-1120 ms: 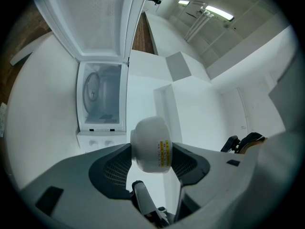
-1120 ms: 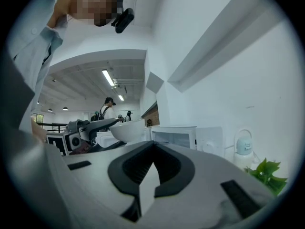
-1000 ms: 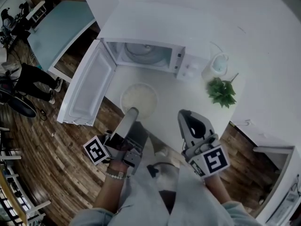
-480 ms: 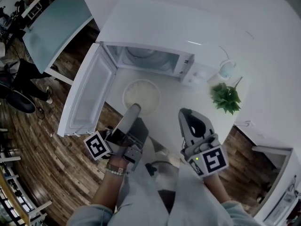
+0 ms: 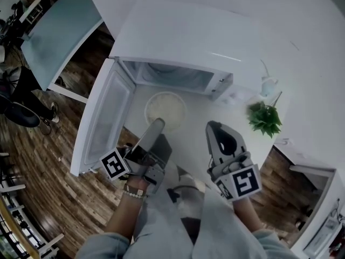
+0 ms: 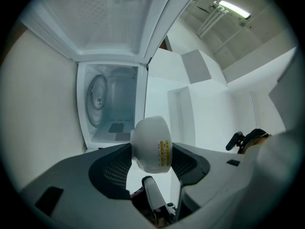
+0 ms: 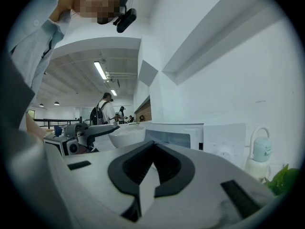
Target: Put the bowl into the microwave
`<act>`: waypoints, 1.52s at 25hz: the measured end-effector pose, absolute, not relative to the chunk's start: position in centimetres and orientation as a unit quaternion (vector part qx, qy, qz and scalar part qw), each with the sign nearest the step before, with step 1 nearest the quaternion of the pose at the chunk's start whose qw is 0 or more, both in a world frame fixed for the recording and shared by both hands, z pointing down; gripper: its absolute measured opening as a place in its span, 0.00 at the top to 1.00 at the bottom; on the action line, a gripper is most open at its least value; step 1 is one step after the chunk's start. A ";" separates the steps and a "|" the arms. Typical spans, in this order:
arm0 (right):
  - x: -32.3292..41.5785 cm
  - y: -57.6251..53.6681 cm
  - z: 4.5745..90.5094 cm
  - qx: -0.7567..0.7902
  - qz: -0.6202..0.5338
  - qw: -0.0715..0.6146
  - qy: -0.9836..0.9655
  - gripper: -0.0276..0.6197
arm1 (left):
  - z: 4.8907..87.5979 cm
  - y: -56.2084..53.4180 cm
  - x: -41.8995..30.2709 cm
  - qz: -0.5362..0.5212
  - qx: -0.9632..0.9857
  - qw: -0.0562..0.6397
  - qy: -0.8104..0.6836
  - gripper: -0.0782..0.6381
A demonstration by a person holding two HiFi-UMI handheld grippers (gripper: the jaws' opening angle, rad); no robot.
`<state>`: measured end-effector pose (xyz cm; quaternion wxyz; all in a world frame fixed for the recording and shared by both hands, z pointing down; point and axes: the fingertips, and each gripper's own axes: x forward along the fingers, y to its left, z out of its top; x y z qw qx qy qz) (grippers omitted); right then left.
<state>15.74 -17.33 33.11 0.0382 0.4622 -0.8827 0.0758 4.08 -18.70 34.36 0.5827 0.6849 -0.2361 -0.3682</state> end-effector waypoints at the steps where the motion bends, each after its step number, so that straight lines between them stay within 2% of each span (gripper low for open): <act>1: 15.6 -17.7 33.2 0.463 0.076 0.040 -0.882 0.96 | 34.7 -19.1 3.9 -0.367 0.684 0.584 -0.237 0.56; 27: 11.1 -24.7 39.8 0.451 0.104 0.085 -0.883 0.96 | 43.0 -27.3 3.2 -0.330 0.657 0.636 -0.235 0.56; 31: 10.0 -25.1 40.5 0.434 0.096 0.085 -0.892 0.85 | 43.6 -28.1 3.4 -0.325 0.658 0.639 -0.233 0.56; 38: 8.9 -25.8 43.3 0.419 0.121 0.112 -0.893 0.59 | 44.3 -29.2 3.6 -0.325 0.656 0.641 -0.232 0.56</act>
